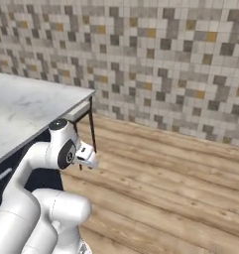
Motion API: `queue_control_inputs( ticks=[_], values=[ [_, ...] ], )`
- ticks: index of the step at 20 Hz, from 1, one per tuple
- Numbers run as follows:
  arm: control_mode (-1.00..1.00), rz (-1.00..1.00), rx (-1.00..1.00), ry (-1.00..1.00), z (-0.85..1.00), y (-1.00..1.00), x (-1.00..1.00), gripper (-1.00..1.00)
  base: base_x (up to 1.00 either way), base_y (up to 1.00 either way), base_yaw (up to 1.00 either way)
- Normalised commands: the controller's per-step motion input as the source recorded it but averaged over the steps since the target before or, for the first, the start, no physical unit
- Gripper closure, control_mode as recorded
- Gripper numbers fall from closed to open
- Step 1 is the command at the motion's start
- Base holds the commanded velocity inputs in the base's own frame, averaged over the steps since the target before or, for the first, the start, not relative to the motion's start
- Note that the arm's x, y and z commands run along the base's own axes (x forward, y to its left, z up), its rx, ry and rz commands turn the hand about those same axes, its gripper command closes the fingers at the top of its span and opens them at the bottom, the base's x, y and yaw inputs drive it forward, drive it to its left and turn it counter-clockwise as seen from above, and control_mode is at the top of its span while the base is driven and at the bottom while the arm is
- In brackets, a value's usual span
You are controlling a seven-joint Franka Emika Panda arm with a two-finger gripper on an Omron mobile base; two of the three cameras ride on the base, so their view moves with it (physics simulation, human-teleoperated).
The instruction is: Four empty soda cans are scattered around the kitchen. Gather all the cans and cluster them next to the stove for recycling.
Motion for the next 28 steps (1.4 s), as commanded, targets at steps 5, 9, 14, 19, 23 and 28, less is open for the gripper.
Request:
queue_control_inputs(
  ticks=[5, 9, 14, 19, 23, 28],
  values=[
    [1.00, 0.00, 0.00, 0.00, 0.00, 0.00, 0.00, -1.00, 0.69, -0.19, 0.01],
    [1.00, 0.00, 0.00, 0.00, 0.00, 0.00, 0.00, -1.00, 0.69, -0.18, 0.02],
    [1.00, 0.00, 0.00, 0.00, 0.00, 0.00, 0.00, -1.00, 0.69, -0.18, 0.02],
    [1.00, 0.00, 0.00, 0.00, 0.00, 0.00, 0.00, -1.00, 0.70, -0.16, 0.03],
    [1.00, 0.00, 0.00, 0.00, 0.00, 0.00, 0.00, -1.00, 0.70, -0.16, 0.03],
    [1.00, 0.00, 0.00, 0.00, 0.00, 0.00, 0.00, -1.00, 0.70, -0.16, 0.04]
  ],
)
